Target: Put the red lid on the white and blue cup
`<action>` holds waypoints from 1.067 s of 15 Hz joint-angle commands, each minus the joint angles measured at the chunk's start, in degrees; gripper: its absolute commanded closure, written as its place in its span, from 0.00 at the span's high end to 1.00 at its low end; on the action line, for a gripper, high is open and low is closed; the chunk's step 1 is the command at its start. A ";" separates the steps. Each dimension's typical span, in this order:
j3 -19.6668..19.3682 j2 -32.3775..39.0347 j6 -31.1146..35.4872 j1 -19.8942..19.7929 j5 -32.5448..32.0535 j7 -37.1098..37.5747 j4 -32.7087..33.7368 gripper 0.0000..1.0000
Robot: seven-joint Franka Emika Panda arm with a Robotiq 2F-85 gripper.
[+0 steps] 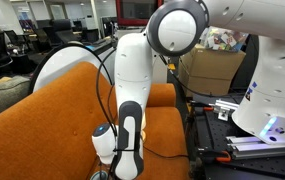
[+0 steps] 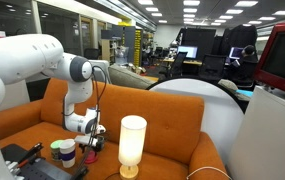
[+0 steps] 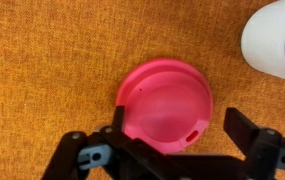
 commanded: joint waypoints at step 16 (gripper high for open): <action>0.52 2.27 -2.68 -1.83 -0.22 -0.47 3.54 0.64</action>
